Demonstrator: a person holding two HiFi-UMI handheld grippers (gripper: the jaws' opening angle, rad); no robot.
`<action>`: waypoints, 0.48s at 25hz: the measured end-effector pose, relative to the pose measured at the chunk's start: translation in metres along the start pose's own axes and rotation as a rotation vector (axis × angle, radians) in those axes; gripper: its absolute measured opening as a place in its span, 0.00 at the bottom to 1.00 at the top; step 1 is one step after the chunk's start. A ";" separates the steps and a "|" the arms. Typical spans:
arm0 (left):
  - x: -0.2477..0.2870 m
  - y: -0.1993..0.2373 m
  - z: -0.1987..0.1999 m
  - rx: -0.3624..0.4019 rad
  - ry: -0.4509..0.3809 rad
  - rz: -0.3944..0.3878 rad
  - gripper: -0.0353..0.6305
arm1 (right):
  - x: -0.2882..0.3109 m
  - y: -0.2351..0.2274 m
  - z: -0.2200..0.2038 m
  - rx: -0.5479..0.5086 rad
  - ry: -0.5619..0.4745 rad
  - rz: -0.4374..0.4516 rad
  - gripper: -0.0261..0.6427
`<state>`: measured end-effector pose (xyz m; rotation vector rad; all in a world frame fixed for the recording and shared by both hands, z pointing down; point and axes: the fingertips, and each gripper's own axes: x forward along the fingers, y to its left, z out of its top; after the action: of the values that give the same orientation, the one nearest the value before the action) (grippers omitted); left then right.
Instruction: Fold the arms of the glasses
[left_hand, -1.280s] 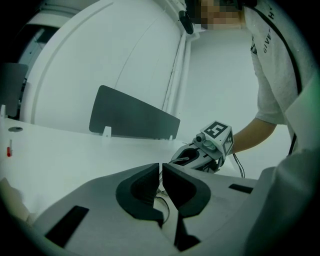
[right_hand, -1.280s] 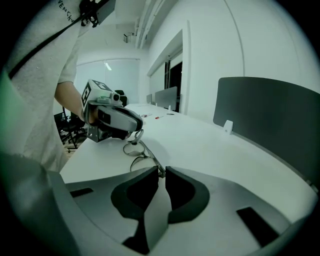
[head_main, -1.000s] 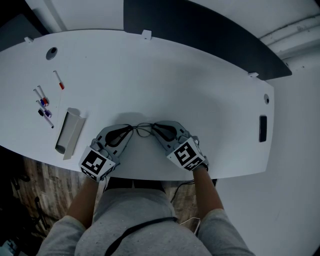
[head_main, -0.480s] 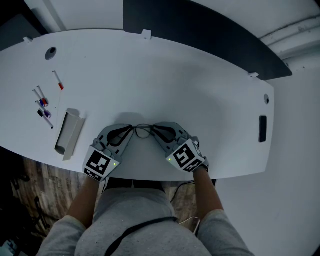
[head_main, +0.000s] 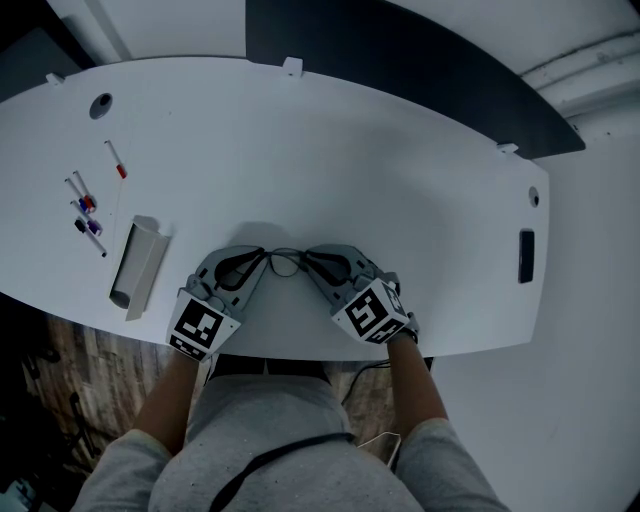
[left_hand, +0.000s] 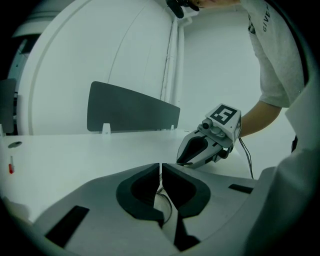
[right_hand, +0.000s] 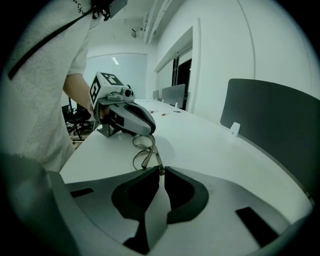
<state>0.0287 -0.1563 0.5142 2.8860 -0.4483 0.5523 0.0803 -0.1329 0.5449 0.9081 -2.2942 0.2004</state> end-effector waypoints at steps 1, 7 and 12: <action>0.000 -0.001 -0.001 0.004 0.004 -0.001 0.09 | 0.000 0.000 -0.001 -0.003 0.004 0.000 0.11; -0.001 -0.002 -0.003 0.009 0.015 0.004 0.09 | -0.003 0.001 -0.005 -0.001 0.009 -0.001 0.11; -0.001 -0.002 -0.004 0.011 0.019 0.004 0.09 | -0.003 0.003 -0.005 -0.007 0.009 0.000 0.11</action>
<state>0.0274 -0.1536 0.5174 2.8883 -0.4502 0.5837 0.0825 -0.1275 0.5472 0.9025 -2.2850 0.1961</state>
